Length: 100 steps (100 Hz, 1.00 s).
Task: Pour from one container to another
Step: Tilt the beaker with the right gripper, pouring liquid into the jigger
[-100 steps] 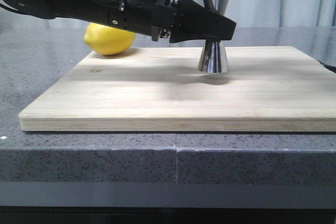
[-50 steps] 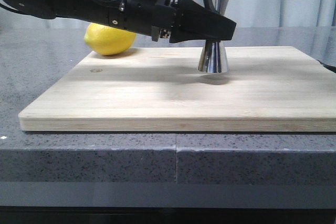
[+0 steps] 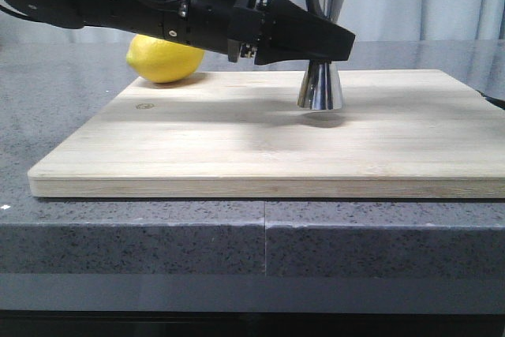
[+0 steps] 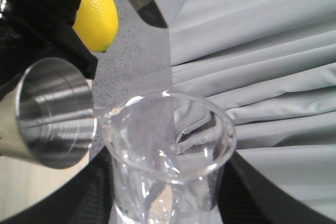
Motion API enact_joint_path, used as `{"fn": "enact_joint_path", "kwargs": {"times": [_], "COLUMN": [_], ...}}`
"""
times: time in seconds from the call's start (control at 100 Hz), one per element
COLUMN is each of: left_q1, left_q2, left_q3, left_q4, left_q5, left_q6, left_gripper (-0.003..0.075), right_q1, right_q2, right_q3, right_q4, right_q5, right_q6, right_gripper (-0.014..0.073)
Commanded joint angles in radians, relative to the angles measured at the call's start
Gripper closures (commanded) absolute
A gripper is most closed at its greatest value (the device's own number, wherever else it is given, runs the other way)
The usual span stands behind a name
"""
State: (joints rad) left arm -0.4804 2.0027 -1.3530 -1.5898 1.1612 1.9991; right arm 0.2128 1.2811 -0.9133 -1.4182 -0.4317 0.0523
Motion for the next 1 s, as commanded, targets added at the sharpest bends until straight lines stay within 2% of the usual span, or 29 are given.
{"fn": "enact_joint_path", "kwargs": {"times": [0.0, 0.99], "left_q1": [-0.007, -0.007], "left_q2": [-0.069, -0.069], "left_q3": [-0.031, -0.031], "left_q4": [-0.070, -0.070], "left_q5": [0.059, 0.059], "left_q6": [-0.008, -0.008], "left_gripper": [0.0741, 0.0741], "right_q1": [0.002, 0.002], "right_q2": [-0.035, -0.035], "right_q3": [-0.043, -0.043], "right_q4": [0.025, -0.067], "right_q5": [-0.012, -0.005], "right_q6": [-0.002, -0.002], "right_gripper": [0.0301, 0.0301]}}
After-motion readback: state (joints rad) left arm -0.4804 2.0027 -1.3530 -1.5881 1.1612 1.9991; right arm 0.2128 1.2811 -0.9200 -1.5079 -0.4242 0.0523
